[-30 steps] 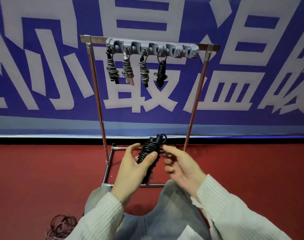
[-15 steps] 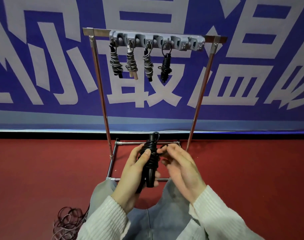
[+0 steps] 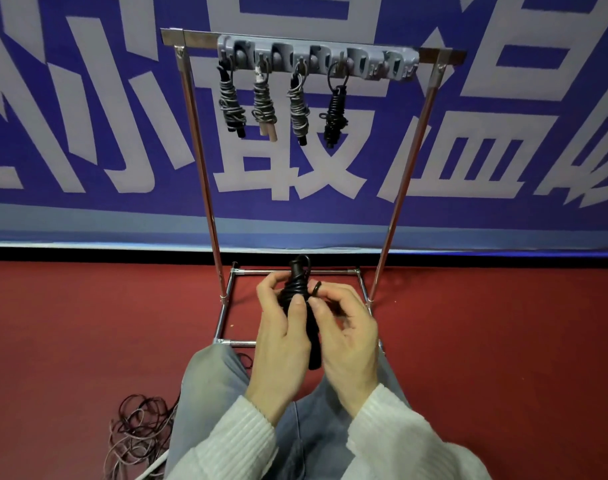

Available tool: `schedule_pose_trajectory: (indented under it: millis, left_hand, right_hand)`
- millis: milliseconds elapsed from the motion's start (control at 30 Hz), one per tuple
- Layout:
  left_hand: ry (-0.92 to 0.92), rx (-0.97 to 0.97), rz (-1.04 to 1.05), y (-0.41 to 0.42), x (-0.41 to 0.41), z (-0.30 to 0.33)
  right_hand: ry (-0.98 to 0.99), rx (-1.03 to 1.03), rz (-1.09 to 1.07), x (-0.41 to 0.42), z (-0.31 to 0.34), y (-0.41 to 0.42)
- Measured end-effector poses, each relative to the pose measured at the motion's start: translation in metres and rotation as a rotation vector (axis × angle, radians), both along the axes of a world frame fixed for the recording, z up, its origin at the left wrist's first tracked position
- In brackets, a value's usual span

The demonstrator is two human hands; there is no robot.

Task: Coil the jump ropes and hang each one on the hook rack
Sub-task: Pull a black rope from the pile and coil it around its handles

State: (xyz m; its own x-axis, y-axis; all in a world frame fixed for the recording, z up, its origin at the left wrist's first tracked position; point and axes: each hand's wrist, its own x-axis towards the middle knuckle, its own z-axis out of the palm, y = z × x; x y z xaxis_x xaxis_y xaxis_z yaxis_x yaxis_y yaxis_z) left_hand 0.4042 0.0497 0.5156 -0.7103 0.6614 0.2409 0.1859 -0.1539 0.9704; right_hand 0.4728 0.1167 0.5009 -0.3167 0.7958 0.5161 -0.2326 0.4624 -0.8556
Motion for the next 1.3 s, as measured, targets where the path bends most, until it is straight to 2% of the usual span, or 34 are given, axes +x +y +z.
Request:
schedule_pose_trajectory:
  millis: [100,200,367,500,800,933,1100,1167,1300]
  left_hand:
    - [-0.003,0.018,0.080,0.003,0.003,0.001]
    - [-0.005,0.023,0.155,0.007,-0.003,-0.004]
    - [-0.004,0.048,0.110,0.004,-0.013,-0.008]
    - [0.021,0.023,0.190,0.006,-0.014,-0.009]
    - [0.049,0.068,0.081,0.000,-0.026,-0.021]
    - [0.129,0.039,0.053,0.000,-0.024,-0.023]
    - [0.162,-0.020,0.033,0.000,-0.028,-0.022]
    - [0.196,-0.051,0.012,-0.002,-0.031,-0.024]
    - [0.248,-0.052,0.004,-0.004,-0.034,-0.029]
  right_hand:
    - [0.005,-0.074,-0.055,-0.006,-0.005,-0.008]
    - [-0.033,-0.050,-0.082,-0.008,-0.005,-0.015]
    - [-0.057,-0.135,-0.061,-0.010,-0.006,-0.018]
    - [-0.076,-0.114,-0.016,-0.012,0.001,-0.019]
    - [-0.085,-0.350,0.198,-0.007,0.011,-0.007]
    - [-0.255,-0.264,0.221,-0.009,0.008,0.008]
    - [-0.331,-0.222,0.279,-0.007,0.008,0.019]
    - [-0.369,-0.235,0.309,-0.006,0.008,0.023]
    - [-0.322,-0.351,0.315,-0.007,0.006,0.023]
